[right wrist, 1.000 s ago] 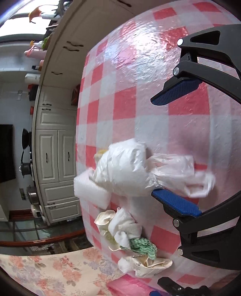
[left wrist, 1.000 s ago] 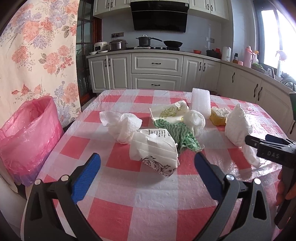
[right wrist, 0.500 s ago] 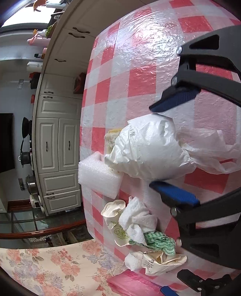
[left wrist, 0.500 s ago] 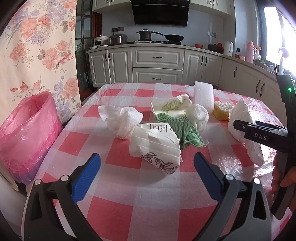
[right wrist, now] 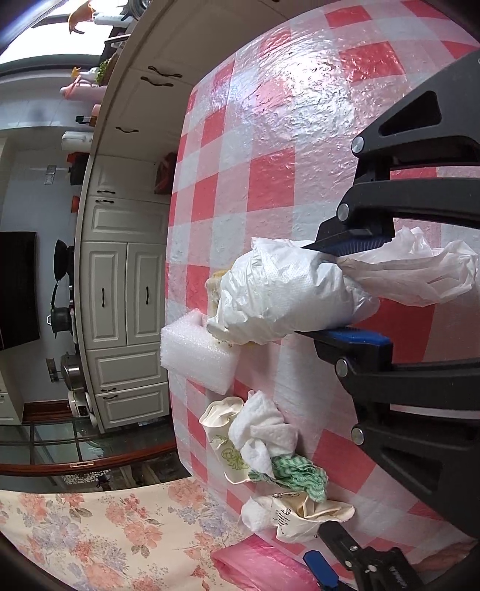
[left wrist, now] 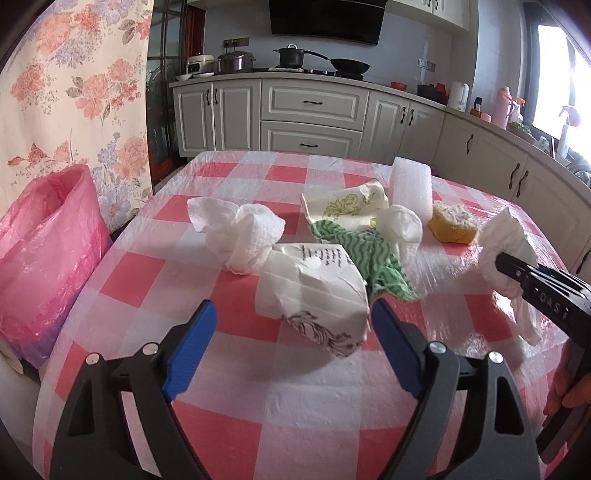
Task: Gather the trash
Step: 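Grasp the white printed paper packet with the left gripper while the right holds the bag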
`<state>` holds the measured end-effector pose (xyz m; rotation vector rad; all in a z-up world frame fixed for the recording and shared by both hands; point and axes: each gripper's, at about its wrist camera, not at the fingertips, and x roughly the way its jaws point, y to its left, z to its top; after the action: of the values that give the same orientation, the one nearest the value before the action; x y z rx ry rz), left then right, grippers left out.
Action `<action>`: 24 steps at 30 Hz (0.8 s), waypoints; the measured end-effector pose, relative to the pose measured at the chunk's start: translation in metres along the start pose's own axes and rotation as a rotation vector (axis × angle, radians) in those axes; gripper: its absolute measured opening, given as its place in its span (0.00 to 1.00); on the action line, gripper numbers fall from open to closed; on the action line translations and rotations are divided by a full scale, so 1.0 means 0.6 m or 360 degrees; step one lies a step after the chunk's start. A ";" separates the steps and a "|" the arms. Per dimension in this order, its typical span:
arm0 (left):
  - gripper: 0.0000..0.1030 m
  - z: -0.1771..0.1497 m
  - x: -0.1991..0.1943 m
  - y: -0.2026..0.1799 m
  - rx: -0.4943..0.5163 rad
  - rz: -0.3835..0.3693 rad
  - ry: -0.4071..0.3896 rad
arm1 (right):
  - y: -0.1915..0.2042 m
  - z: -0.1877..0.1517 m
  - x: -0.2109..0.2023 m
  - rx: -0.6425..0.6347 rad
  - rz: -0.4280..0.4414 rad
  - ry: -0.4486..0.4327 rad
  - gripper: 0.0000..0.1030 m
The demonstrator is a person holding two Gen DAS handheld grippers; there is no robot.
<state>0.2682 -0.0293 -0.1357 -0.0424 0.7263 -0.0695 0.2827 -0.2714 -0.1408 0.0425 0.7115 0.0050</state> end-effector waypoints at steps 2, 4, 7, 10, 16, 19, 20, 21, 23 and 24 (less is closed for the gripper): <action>0.80 0.009 0.012 -0.002 0.0019 0.0013 0.0013 | 0.002 0.000 -0.001 -0.0010 0.0006 -0.0004 0.34; 0.74 0.013 0.020 -0.006 0.0033 0.0009 0.0022 | 0.005 0.000 0.000 -0.0019 0.0001 -0.0001 0.34; 0.63 0.013 0.032 -0.014 0.0062 -0.0016 0.0073 | 0.005 -0.001 -0.001 -0.0018 -0.0002 -0.0009 0.34; 0.62 0.012 0.032 -0.018 0.0080 -0.0054 0.0064 | 0.002 0.000 0.000 -0.0004 0.0000 -0.0009 0.34; 0.61 0.011 0.022 -0.019 0.0081 -0.0074 0.0009 | 0.003 -0.002 -0.005 -0.0009 -0.0002 -0.0030 0.34; 0.61 0.011 0.015 -0.020 0.0083 -0.0055 -0.0023 | 0.003 -0.001 -0.002 -0.0012 0.0002 -0.0021 0.34; 0.61 0.011 0.014 -0.021 0.0085 -0.0048 -0.0031 | 0.002 -0.001 -0.001 -0.0009 0.0004 -0.0016 0.34; 0.61 0.011 0.012 -0.021 0.0087 -0.0039 -0.0041 | 0.002 -0.001 -0.001 -0.0005 0.0006 -0.0013 0.34; 0.61 0.011 0.008 -0.022 0.0091 -0.0028 -0.0058 | 0.001 -0.001 -0.001 0.0001 0.0010 -0.0014 0.34; 0.61 0.010 0.006 -0.022 0.0095 -0.0023 -0.0064 | 0.001 -0.001 0.000 0.0002 0.0009 -0.0014 0.34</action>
<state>0.2743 -0.0427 -0.1327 0.0081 0.6832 -0.1038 0.2821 -0.2710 -0.1413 0.0458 0.7026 0.0097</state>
